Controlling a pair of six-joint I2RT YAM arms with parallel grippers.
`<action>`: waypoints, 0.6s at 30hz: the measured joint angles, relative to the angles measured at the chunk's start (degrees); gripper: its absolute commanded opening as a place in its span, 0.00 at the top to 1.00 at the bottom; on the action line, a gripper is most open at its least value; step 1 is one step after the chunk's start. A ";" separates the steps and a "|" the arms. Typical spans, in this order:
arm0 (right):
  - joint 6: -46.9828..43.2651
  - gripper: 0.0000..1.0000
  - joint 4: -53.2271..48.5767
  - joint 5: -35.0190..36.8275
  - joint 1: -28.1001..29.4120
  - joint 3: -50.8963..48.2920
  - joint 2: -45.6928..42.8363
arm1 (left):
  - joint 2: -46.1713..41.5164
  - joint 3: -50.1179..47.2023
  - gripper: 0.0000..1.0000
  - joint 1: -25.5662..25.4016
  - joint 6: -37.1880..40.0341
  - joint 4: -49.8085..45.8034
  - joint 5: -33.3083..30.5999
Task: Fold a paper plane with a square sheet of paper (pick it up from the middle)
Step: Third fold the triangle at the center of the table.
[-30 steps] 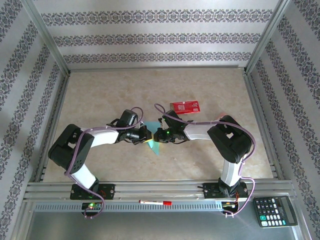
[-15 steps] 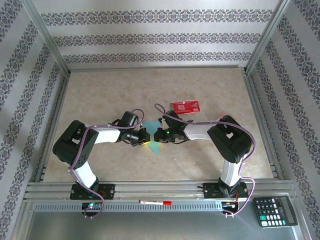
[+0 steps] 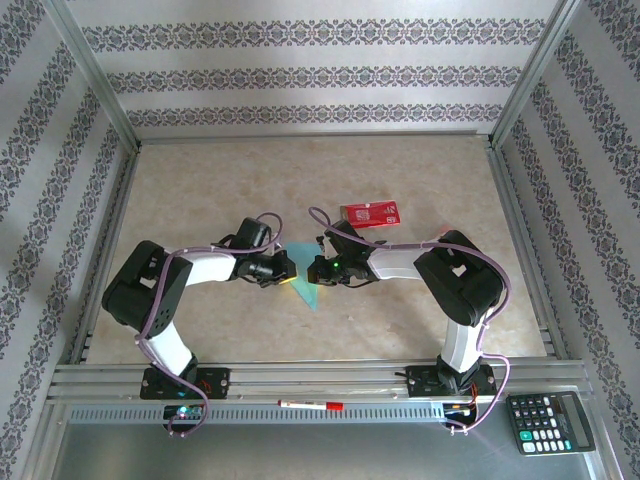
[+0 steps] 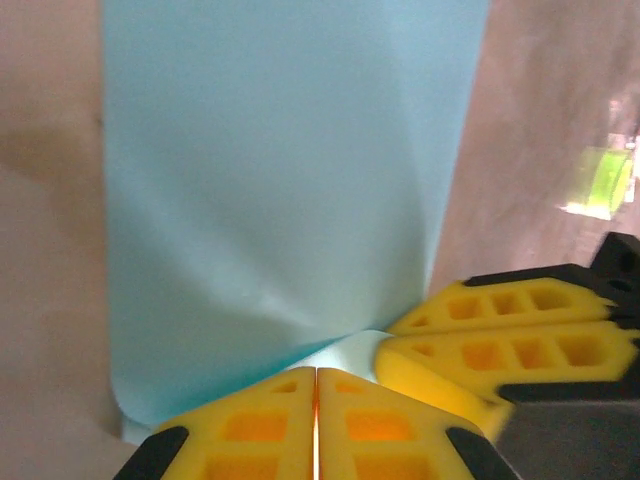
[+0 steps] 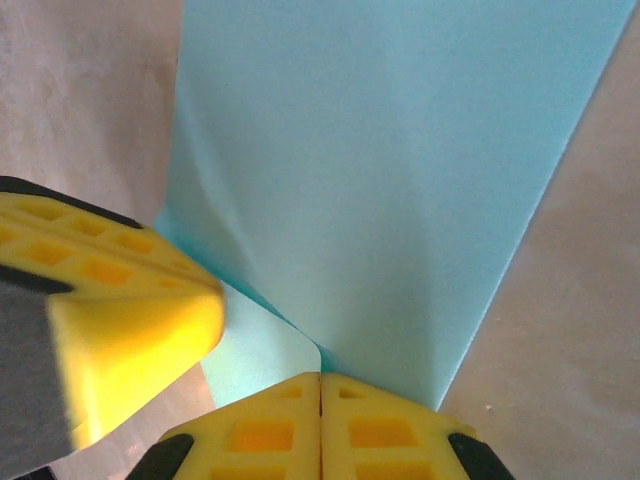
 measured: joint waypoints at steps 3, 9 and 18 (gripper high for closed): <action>-0.02 0.93 0.22 0.00 0.00 0.00 0.07 | 0.35 -0.07 0.92 0.76 0.33 -0.15 0.17; -0.02 0.93 0.79 -0.13 0.00 0.00 0.22 | 0.20 -0.63 0.90 1.77 0.48 0.09 1.05; -0.02 0.93 0.83 -0.39 -0.37 0.00 0.33 | -3.45 -0.90 0.87 2.23 0.09 -0.04 1.92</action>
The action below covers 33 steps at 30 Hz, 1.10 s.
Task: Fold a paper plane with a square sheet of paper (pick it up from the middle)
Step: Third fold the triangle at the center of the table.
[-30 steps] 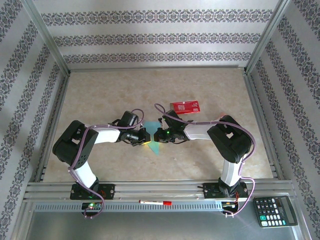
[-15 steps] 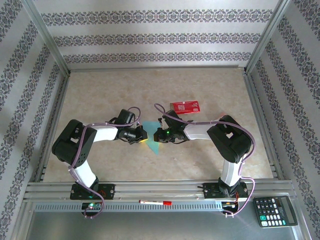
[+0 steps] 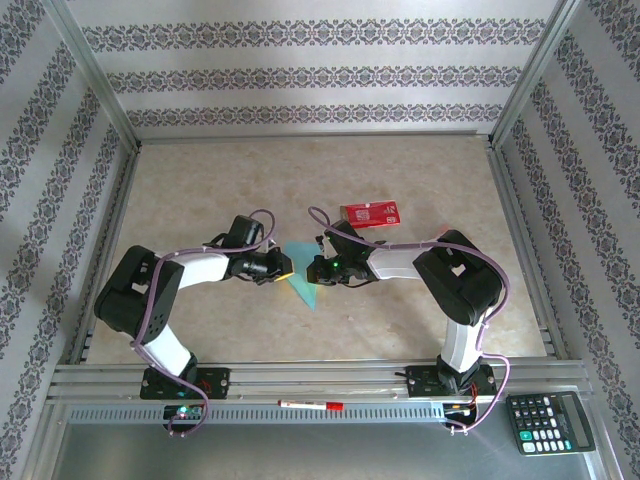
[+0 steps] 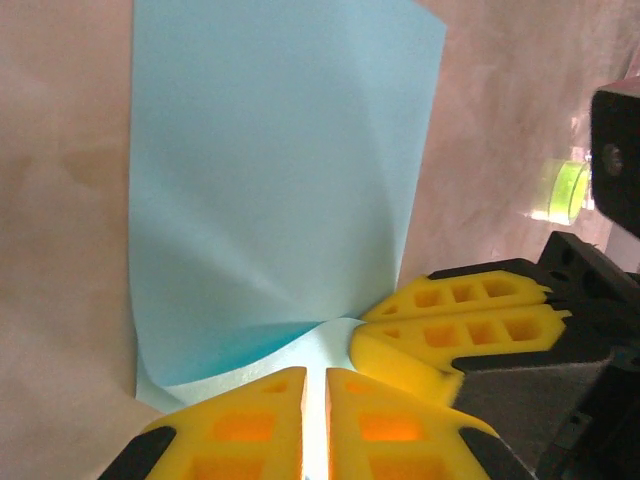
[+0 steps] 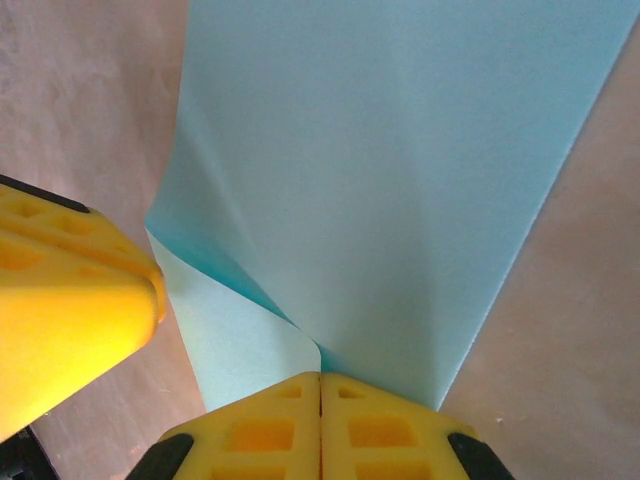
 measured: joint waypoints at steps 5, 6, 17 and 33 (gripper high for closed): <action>0.00 0.93 0.02 -0.04 0.00 0.02 0.04 | 1.11 0.33 0.89 0.00 0.02 -0.07 -0.70; 0.00 0.93 0.02 -0.04 0.00 0.02 0.04 | 1.62 0.37 0.90 0.02 0.04 -0.04 -0.94; -0.02 0.93 0.20 -0.04 0.00 0.00 0.04 | 3.93 0.57 0.87 1.14 -0.15 1.03 -0.20; -0.46 0.93 0.24 -0.85 -0.37 0.02 0.20 | 4.66 0.76 0.91 1.51 -0.11 1.49 -0.20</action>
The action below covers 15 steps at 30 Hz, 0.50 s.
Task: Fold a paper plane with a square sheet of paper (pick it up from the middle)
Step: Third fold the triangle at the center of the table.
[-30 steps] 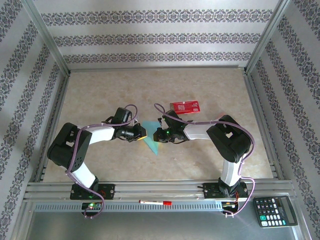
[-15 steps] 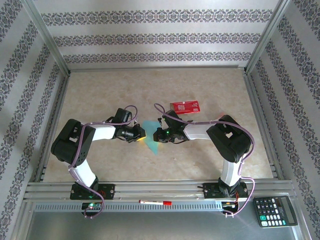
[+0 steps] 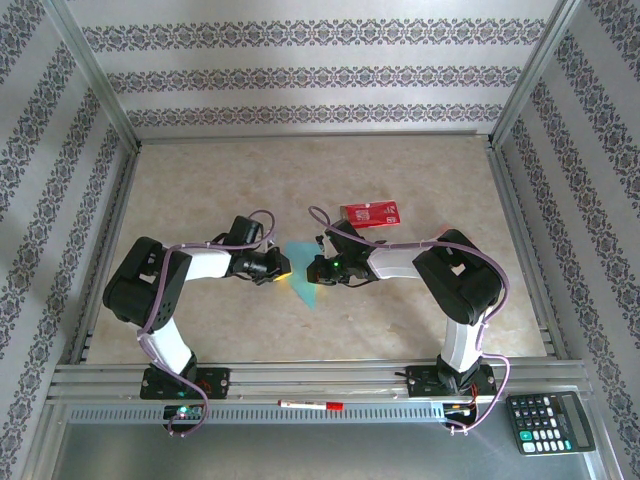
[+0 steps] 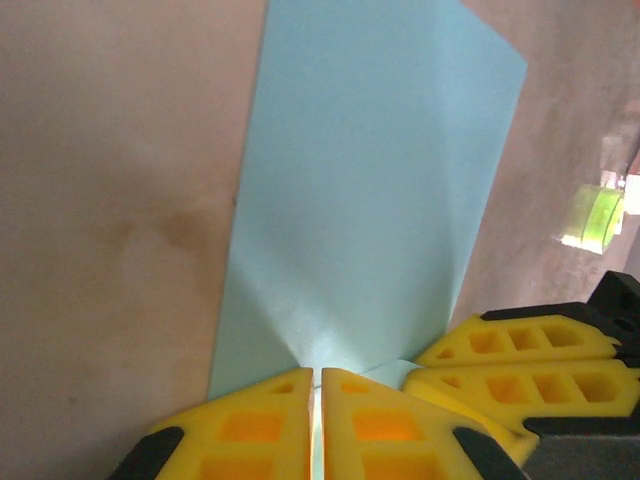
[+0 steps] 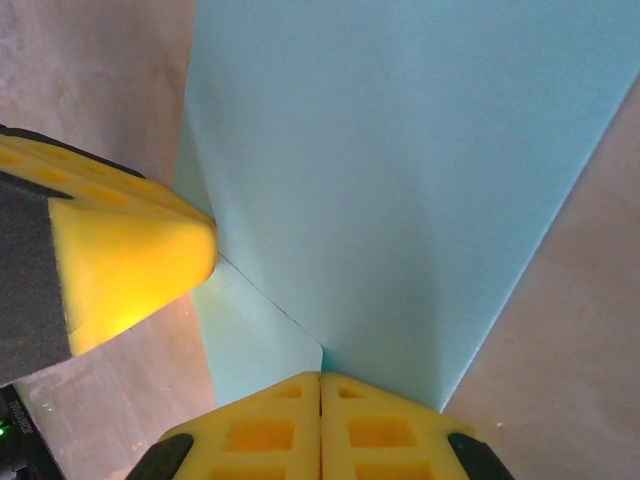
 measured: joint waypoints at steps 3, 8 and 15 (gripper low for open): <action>-0.13 0.93 -0.02 0.00 0.00 0.00 0.00 | 0.11 0.02 0.94 0.00 0.15 0.00 -0.02; -0.20 0.93 -0.11 0.00 0.00 0.07 0.00 | 0.11 0.02 0.96 0.04 0.28 0.00 0.00; -0.44 0.89 -0.39 -0.02 -0.07 0.22 0.07 | 0.11 0.02 1.00 0.04 0.57 -0.02 0.02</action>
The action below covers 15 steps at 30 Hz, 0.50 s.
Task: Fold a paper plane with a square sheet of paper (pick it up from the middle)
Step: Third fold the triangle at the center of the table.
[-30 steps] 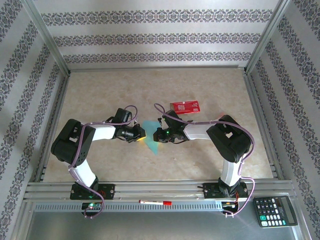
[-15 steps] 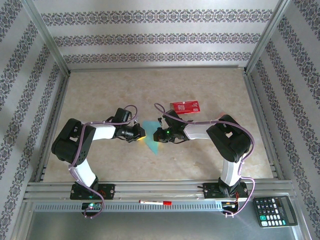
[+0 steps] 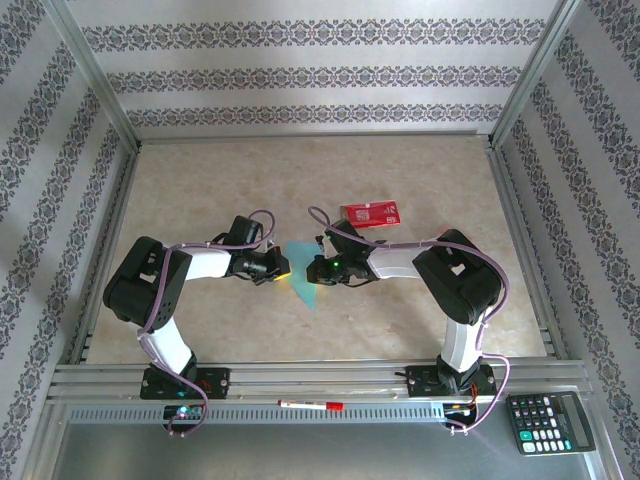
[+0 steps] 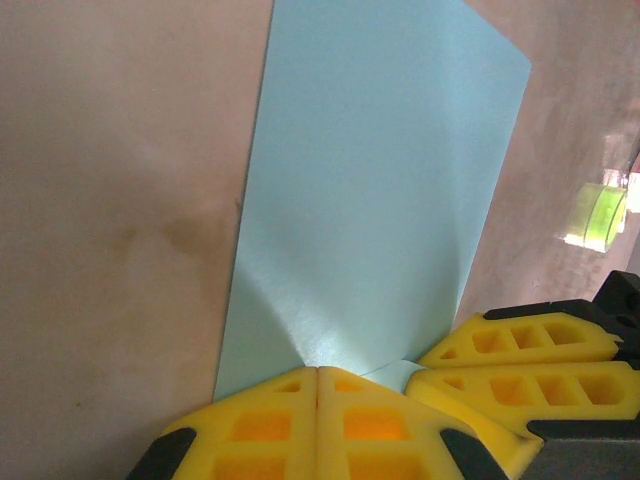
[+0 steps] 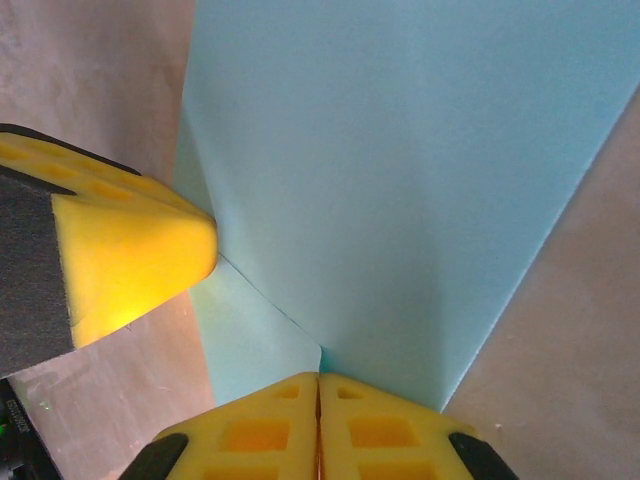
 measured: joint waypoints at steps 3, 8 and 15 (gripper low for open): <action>-0.17 0.87 -0.63 -0.17 -0.31 0.26 0.02 | 0.00 -0.09 1.00 0.00 0.00 0.22 0.04; -0.83 0.80 -2.19 -0.61 -0.94 1.05 0.00 | 0.11 -0.37 1.00 0.00 0.02 0.81 0.24; -2.80 0.73 -7.08 -0.11 -3.76 0.96 -3.43 | 0.15 -0.37 1.00 0.00 0.68 0.92 0.42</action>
